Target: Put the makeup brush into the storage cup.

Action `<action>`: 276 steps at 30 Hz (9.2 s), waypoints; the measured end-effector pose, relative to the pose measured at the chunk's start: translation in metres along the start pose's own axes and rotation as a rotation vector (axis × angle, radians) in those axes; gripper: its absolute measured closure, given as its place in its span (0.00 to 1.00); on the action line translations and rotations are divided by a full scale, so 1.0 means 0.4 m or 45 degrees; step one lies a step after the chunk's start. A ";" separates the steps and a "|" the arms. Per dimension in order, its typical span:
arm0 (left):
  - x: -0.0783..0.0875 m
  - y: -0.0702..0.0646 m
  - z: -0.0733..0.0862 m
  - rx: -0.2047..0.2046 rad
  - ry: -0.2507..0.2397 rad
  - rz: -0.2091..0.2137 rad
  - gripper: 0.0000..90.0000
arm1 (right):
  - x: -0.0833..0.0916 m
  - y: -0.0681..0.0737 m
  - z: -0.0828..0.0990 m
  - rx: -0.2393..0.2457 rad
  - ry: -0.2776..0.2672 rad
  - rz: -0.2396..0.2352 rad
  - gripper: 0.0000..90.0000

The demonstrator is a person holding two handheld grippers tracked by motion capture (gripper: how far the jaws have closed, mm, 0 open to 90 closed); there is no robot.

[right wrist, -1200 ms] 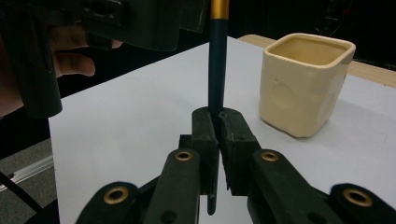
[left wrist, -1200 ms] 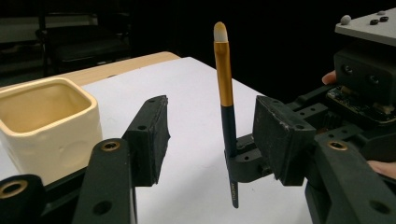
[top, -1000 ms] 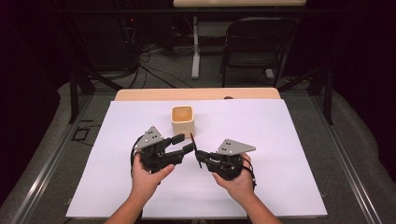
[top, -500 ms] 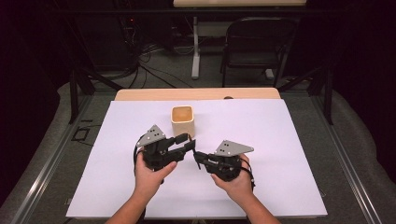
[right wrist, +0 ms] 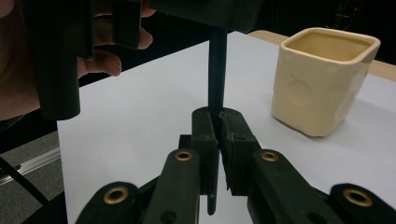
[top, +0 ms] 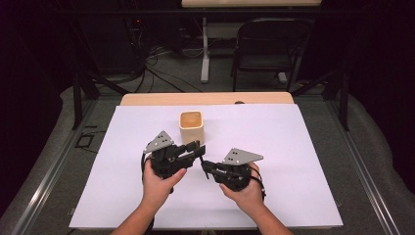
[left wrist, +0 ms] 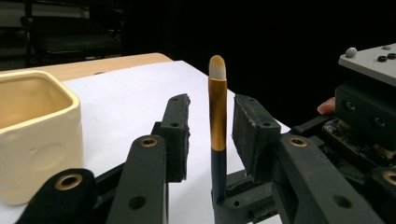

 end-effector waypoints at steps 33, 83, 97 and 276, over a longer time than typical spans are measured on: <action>0.004 0.002 -0.004 0.070 0.027 0.019 0.92 | -0.008 0.001 0.005 -0.006 0.009 -0.011 0.94; 0.051 0.090 -0.060 -0.072 -0.107 -0.257 0.93 | -0.002 -0.036 0.037 -0.060 0.005 0.016 0.74; 0.038 0.125 -0.107 -0.089 -0.141 -0.332 0.93 | 0.002 -0.063 0.044 -0.068 -0.006 0.054 0.62; -0.129 0.306 -0.035 0.002 -0.071 -0.559 0.93 | -0.031 -0.090 0.066 -0.112 0.054 0.080 0.44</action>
Point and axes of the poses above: each handheld gripper's, and its own axes: x roughly backward along the jaws, z roughly out of its underside, y roughly to its left, the point moved 3 cm from there along -x, roughly forward along the jaws, and after that the axes turned 9 degrees about y, right-handed, at the moved point
